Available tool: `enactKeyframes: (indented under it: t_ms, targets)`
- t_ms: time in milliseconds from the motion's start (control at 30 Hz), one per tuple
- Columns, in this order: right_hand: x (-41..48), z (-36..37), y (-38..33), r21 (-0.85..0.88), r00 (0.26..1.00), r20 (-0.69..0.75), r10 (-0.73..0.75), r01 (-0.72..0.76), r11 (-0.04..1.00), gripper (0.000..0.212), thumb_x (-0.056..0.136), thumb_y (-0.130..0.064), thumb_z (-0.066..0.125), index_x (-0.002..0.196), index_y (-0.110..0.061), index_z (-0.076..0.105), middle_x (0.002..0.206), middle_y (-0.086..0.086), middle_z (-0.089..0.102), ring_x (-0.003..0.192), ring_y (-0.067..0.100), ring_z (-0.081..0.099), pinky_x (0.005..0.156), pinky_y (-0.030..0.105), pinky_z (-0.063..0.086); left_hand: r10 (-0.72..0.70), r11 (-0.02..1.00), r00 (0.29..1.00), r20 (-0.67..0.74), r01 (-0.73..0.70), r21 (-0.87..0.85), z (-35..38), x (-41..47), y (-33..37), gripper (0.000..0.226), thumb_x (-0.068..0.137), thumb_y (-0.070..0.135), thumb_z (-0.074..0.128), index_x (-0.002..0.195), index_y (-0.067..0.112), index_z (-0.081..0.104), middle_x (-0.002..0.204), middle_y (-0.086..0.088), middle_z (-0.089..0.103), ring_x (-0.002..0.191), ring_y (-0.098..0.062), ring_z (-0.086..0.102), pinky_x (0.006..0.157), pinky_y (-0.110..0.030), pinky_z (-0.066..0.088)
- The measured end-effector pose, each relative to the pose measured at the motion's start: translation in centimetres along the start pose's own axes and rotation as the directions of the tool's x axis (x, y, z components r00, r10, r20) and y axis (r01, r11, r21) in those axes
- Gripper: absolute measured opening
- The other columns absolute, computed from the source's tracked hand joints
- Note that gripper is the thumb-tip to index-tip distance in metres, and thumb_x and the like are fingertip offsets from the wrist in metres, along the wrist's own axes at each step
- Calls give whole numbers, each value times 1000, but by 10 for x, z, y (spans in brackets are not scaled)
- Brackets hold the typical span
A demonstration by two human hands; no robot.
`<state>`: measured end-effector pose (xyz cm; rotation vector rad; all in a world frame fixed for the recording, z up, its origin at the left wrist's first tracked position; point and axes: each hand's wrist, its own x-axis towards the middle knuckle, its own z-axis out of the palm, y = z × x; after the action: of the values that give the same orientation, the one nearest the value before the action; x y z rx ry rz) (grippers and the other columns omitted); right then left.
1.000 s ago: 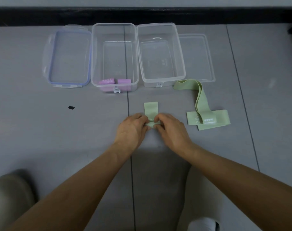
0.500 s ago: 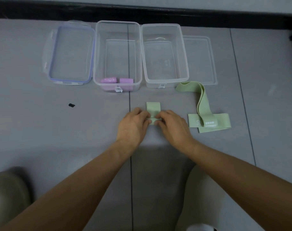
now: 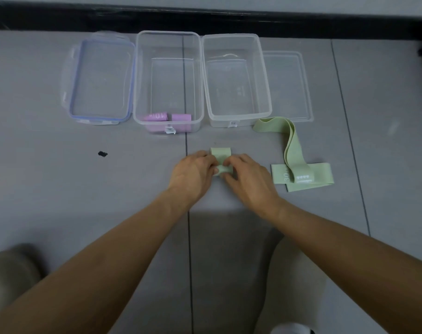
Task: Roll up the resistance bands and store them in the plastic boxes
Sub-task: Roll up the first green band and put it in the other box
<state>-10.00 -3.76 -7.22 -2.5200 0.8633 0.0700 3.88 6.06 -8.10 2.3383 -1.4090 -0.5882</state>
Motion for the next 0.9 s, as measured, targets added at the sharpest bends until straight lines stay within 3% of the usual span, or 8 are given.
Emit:
enactKeyframes:
  t_ms: [100, 267, 400, 633, 800, 900]
  targets:
    - [1, -1, 2, -47, 999, 36, -9, 11, 999, 27, 90, -36, 64, 111, -23, 55, 113, 0, 57, 87, 27, 63, 70, 42, 53, -29, 1000, 999, 21, 29, -9, -3, 4, 1, 20, 94, 28, 56, 107, 17, 67, 104, -7, 64, 96, -32, 60, 81, -39, 47]
    - [15, -6, 1, -30, 998, 53, 28, -26, 999, 25, 91, -34, 63, 114, -23, 60, 113, -1, 57, 91, 26, 63, 76, 41, 52, -25, 1000, 998, -60, 24, -13, -3, -1, 6, 15, 92, 27, 58, 102, 16, 63, 95, -7, 64, 86, -33, 60, 69, -37, 42]
    - [20, -7, 2, -16, 997, 75, 34, -33, 999, 25, 95, -35, 57, 115, -22, 61, 112, 0, 59, 94, 25, 62, 80, 42, 52, 8, 1000, 998, -61, -8, -3, -2, -3, 4, 26, 84, 28, 69, 104, 14, 63, 104, -6, 60, 87, -32, 59, 71, -37, 44]
    - [21, -10, 3, 36, 998, 29, 47, -48, 998, 28, 93, -36, 61, 117, -23, 60, 113, -1, 59, 94, 23, 62, 80, 38, 51, 2, 1000, 1000, -25, -2, 7, -5, 5, 2, 26, 87, 24, 64, 112, 17, 64, 107, -6, 63, 95, -33, 62, 76, -38, 45]
    - [16, -9, 11, -12, 998, 55, -17, 18, 1000, 37, 88, -37, 68, 121, -25, 56, 119, 0, 53, 94, 27, 62, 78, 39, 52, -49, 999, 999, -16, 49, 10, -4, 12, 1, 25, 93, 28, 57, 116, 20, 64, 111, -4, 64, 101, -30, 60, 82, -36, 43]
    - [20, -10, 9, 13, 999, 39, -19, 19, 1000, 35, 86, -38, 70, 115, -23, 59, 117, -2, 52, 91, 24, 61, 75, 38, 51, -47, 999, 999, 17, 47, 4, -5, 16, 0, 23, 93, 26, 57, 114, 19, 64, 112, -5, 63, 101, -31, 60, 83, -37, 44]
